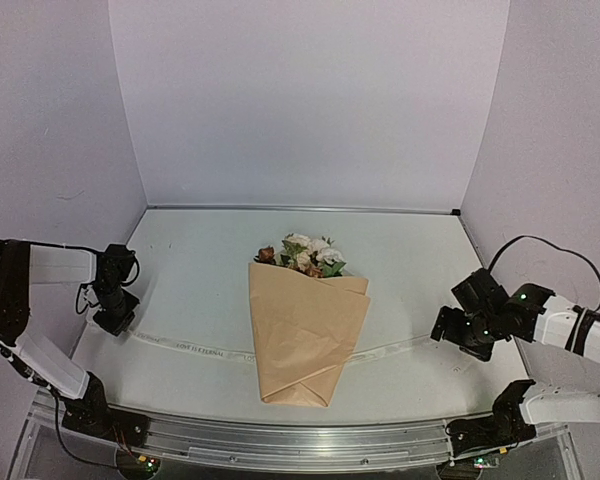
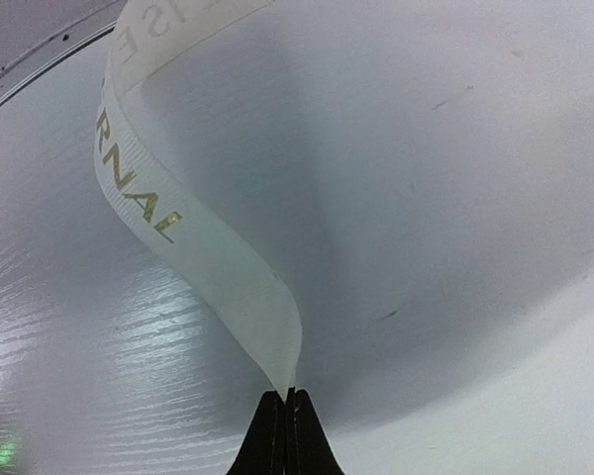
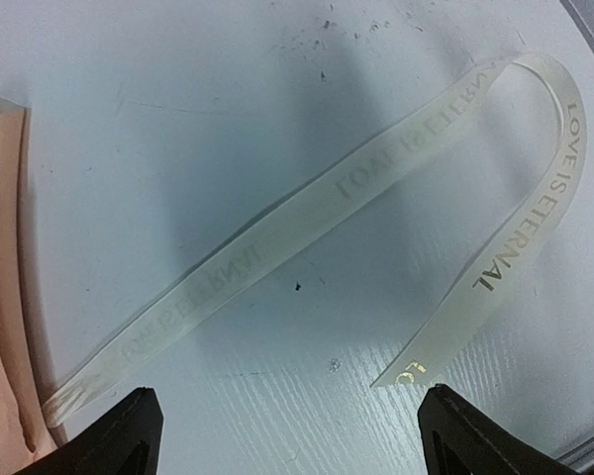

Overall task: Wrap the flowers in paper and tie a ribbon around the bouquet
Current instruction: Pick up the ribbon at the center of the board.

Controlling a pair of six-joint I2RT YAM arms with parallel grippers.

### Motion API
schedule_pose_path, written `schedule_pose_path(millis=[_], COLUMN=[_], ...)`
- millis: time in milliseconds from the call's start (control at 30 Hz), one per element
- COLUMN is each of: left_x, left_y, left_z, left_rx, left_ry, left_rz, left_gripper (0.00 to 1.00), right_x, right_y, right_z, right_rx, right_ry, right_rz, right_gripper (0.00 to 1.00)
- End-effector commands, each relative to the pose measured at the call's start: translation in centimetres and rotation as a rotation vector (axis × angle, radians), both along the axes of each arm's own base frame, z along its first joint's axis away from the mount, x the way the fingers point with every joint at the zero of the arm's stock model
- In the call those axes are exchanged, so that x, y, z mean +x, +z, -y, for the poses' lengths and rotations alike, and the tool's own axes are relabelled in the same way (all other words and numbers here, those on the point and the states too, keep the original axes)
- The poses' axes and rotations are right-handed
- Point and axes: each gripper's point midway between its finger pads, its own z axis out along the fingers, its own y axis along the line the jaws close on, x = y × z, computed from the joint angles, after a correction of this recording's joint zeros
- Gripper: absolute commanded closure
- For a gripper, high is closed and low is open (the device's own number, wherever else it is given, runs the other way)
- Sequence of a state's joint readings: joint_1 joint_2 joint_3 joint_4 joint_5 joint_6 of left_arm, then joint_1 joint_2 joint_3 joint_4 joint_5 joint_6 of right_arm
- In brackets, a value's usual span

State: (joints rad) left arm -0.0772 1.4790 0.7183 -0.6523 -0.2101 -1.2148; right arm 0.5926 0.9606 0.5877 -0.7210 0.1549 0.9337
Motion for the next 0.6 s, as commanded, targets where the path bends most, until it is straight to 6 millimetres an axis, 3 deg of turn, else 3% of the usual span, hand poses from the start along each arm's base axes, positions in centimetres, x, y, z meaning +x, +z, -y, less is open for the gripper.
schedule_pose_path(millis=[0,233,467,567], left_x=[3.6,5.2,5.7,5.8], left_y=[3.2,4.9,5.6,5.6], left_z=[0.0,-0.1,-0.1,0.0], left_rx=[0.014,0.048,0.069,0.065], left_ry=[-0.062,-0.142,-0.19,-0.204], left_rz=[0.138,0.197,0.236,0.248], left_gripper=[1.0,1.0,1.0,1.0], right_x=[-0.7,0.8,4.1,5.2], right_y=[-1.4,-2.1,-2.0,-3.0], right_z=[1.4,2.1,4.8,5.6], right_rx=[-0.006,0.008,-0.017,0.007], right_ry=[-0.169,-0.35,-0.451,-0.496], right_rz=[-0.069,-0.135,-0.122,-0.125], right_gripper=[0.1,0.13,0.13,0.19])
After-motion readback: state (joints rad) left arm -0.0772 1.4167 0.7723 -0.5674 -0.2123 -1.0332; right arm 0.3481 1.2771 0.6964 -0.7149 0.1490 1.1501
